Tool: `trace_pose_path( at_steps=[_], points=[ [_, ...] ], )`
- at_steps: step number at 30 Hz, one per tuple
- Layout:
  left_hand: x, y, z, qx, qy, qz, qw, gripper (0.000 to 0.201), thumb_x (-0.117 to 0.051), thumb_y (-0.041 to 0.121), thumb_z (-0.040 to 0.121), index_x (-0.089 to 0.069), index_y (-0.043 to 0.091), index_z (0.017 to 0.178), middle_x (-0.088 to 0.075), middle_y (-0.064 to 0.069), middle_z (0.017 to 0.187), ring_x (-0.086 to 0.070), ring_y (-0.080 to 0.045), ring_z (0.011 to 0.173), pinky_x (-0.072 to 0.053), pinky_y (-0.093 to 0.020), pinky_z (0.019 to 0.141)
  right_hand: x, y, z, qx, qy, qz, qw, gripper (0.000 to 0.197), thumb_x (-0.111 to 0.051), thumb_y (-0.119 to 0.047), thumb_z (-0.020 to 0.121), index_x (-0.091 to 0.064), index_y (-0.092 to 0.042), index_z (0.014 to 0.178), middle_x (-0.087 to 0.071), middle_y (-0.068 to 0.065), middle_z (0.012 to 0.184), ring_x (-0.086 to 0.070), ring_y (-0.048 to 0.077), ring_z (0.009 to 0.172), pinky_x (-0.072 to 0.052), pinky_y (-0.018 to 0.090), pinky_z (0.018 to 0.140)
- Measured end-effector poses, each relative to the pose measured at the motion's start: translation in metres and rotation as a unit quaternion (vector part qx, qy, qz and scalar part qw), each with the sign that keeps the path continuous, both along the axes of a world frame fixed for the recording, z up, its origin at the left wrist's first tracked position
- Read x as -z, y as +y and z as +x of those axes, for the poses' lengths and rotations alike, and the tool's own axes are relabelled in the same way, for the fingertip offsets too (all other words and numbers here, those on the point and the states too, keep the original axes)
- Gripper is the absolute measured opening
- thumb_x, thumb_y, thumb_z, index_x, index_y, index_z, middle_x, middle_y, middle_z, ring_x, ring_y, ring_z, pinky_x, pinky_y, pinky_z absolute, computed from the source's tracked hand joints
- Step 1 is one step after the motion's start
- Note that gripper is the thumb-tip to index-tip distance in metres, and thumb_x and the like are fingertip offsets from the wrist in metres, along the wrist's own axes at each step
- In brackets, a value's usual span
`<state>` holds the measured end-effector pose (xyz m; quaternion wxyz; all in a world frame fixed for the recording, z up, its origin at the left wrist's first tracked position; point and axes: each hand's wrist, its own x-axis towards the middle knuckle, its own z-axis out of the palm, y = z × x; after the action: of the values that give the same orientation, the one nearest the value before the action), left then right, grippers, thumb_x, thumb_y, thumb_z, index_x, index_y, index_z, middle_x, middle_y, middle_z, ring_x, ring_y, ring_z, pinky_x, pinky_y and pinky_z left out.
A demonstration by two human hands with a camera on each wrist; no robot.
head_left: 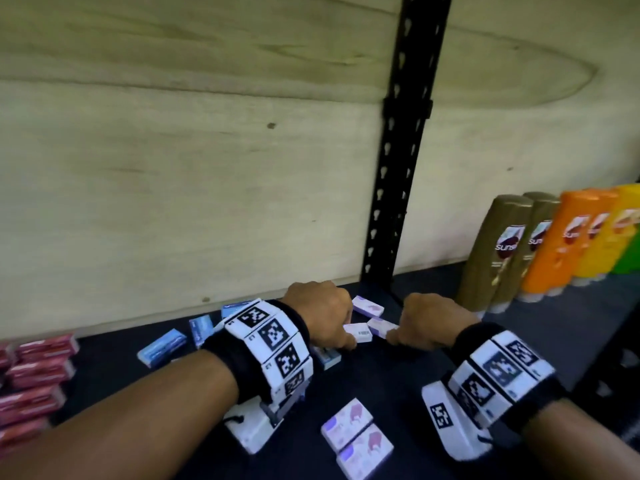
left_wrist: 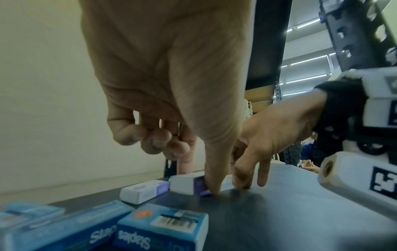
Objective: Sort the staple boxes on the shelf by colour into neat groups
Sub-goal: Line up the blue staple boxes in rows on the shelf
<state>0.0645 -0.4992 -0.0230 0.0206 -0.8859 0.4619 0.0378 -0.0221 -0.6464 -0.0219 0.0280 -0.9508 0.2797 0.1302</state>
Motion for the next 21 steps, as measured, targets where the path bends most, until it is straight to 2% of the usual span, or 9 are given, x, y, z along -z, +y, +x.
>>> trace_pose_path(
  at_steps=[5,10,13,16,18,21],
  points=[
    [0.011,-0.015,0.01,-0.001,0.017,0.007,1.0,0.04,-0.07,0.057,0.077,-0.069,0.023,0.097,-0.066,0.003,0.097,-0.062,-0.021,0.089,-0.045,-0.029,0.07,-0.003,-0.001,0.004,-0.007,0.019,-0.014,1.0,0.056,-0.064,-0.046,0.089,-0.051,-0.008,0.129,-0.058,0.01,0.131,-0.057,0.025,0.117,-0.042,0.029,0.082],
    [0.019,-0.02,0.011,0.002,0.037,0.013,0.999,0.043,-0.069,0.061,0.076,-0.069,0.023,0.097,-0.065,0.004,0.096,-0.059,-0.019,0.088,-0.039,-0.029,0.065,-0.002,-0.002,0.008,-0.017,0.036,-0.036,0.999,0.048,-0.07,-0.037,0.088,-0.055,-0.01,0.125,-0.06,0.008,0.128,-0.058,0.024,0.115,-0.043,0.029,0.082],
    [0.018,-0.016,0.013,0.007,0.05,0.014,0.999,0.052,-0.066,0.069,0.073,-0.071,0.022,0.096,-0.067,0.005,0.095,-0.061,-0.018,0.089,-0.045,-0.03,0.065,-0.003,-0.003,0.01,-0.02,0.047,-0.034,0.998,0.05,-0.074,-0.038,0.085,-0.056,-0.011,0.123,-0.061,0.007,0.126,-0.059,0.024,0.113,-0.044,0.03,0.08],
    [0.008,0.005,0.019,-0.019,0.056,0.007,0.998,0.054,-0.063,0.07,0.075,-0.069,0.024,0.102,-0.068,0.006,0.101,-0.062,-0.017,0.093,-0.05,-0.033,0.078,-0.004,-0.001,0.014,-0.025,0.034,-0.028,0.999,0.044,-0.074,-0.042,0.082,-0.06,-0.017,0.115,-0.062,0.005,0.12,-0.06,0.025,0.106,-0.047,0.032,0.08],
    [-0.003,0.028,0.03,-0.049,0.056,0.006,0.997,0.05,-0.062,0.068,0.078,-0.068,0.026,0.105,-0.067,0.007,0.105,-0.061,-0.017,0.095,-0.049,-0.031,0.078,-0.009,0.006,0.021,-0.053,-0.003,-0.038,0.998,0.039,-0.071,-0.043,0.083,-0.06,-0.021,0.113,-0.062,0.004,0.12,-0.06,0.025,0.106,-0.049,0.035,0.083],
    [-0.016,0.073,0.049,-0.097,0.043,0.039,0.994,0.048,-0.059,0.068,0.082,-0.066,0.028,0.108,-0.064,0.005,0.107,-0.06,-0.019,0.096,-0.046,-0.029,0.074,-0.023,0.029,0.034,-0.142,-0.058,-0.008,0.988,0.039,-0.065,-0.047,0.088,-0.06,-0.024,0.119,-0.059,-0.001,0.123,-0.057,0.023,0.112,-0.048,0.034,0.093]
  ],
)
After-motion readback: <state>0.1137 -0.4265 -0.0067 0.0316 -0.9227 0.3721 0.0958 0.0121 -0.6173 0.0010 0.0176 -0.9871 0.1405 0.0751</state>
